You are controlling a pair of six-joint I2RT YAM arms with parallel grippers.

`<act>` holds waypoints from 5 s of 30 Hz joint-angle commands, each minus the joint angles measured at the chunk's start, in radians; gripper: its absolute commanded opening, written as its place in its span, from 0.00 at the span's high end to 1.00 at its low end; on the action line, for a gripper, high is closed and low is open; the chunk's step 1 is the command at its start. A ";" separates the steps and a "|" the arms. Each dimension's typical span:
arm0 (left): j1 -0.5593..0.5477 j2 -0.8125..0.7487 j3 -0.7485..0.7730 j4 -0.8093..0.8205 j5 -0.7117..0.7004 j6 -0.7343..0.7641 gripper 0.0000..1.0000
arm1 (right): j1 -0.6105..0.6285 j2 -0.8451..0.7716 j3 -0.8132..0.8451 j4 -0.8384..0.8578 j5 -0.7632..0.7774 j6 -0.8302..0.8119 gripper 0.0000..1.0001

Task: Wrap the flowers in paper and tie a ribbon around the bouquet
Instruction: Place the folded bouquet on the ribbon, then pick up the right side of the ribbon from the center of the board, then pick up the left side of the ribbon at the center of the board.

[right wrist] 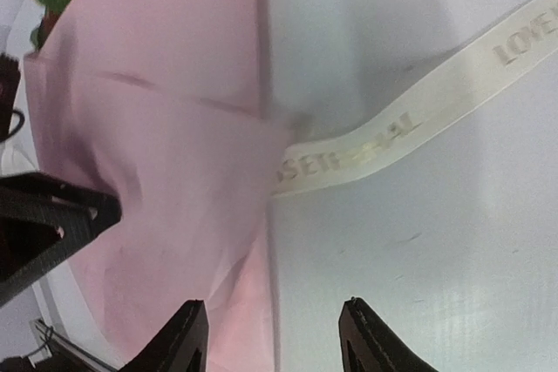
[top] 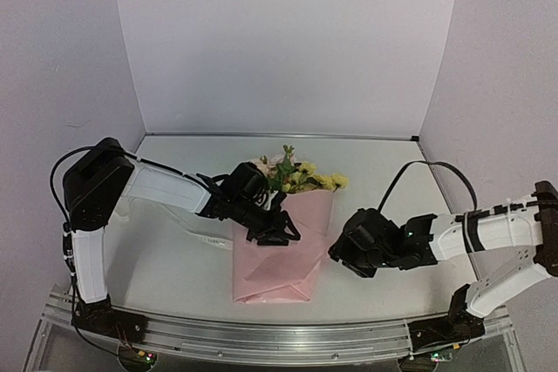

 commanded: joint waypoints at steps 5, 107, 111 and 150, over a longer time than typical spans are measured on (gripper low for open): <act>-0.006 0.036 0.075 0.038 0.035 0.017 0.57 | -0.329 -0.328 -0.255 -0.152 0.114 0.136 0.44; 0.891 -0.158 -0.103 -0.330 -0.674 -0.259 0.43 | -1.012 -0.208 -0.072 0.018 -0.096 -0.377 1.00; 0.891 -0.153 -0.111 -0.339 -0.683 -0.285 0.43 | -1.038 -0.213 -0.047 -0.008 -0.084 -0.393 1.00; 0.657 -0.349 -0.137 -0.300 -0.759 -0.069 1.00 | -0.704 -0.219 0.127 -0.104 -0.142 -0.501 1.00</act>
